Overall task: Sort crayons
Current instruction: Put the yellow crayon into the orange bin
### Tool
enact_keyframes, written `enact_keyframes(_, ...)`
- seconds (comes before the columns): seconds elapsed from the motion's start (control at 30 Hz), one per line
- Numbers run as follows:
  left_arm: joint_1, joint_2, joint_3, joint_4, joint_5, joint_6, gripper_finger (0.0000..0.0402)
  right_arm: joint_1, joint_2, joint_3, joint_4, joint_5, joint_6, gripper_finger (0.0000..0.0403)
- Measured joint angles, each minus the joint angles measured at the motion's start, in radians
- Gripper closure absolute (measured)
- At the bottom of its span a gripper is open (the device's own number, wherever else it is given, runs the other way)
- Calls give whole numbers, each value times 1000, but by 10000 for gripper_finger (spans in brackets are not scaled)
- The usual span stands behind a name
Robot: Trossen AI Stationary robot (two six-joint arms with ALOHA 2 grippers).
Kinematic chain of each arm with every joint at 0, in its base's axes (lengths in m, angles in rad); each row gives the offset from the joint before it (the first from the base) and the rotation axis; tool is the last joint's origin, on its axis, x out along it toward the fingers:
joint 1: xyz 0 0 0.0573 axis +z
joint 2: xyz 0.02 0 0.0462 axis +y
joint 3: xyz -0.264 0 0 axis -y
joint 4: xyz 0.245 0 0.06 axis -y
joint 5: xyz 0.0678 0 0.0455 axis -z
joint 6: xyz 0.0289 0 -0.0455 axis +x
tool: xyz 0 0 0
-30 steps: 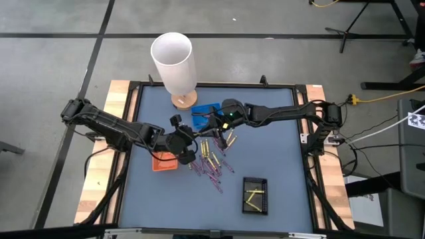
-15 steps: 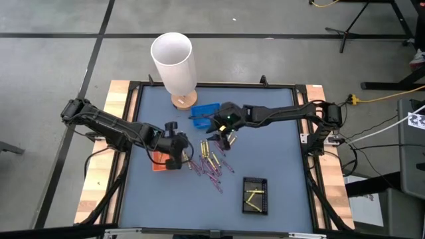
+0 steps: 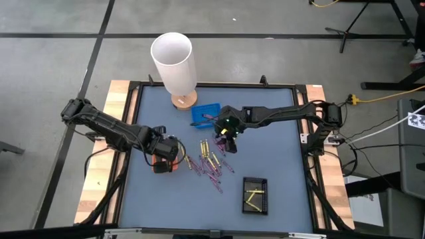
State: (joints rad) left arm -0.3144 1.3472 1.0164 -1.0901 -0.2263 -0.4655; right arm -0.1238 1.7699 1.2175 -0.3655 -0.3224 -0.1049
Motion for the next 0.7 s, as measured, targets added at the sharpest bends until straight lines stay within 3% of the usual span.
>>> enact_keyframes(0.2, -22, 0, 0, -2, 4, 1, 381, 0, 0, 0, -110, 2, -6, 244)
enact_keyframes(0.5, -34, 0, 0, -1, 4, -3, 320, 0, 0, -1, -212, 198, -90, 244)
enact_keyframes(0.7, -34, 0, 0, 6, 4, -4, 285, -1, 0, -1, -240, 223, -121, 244)
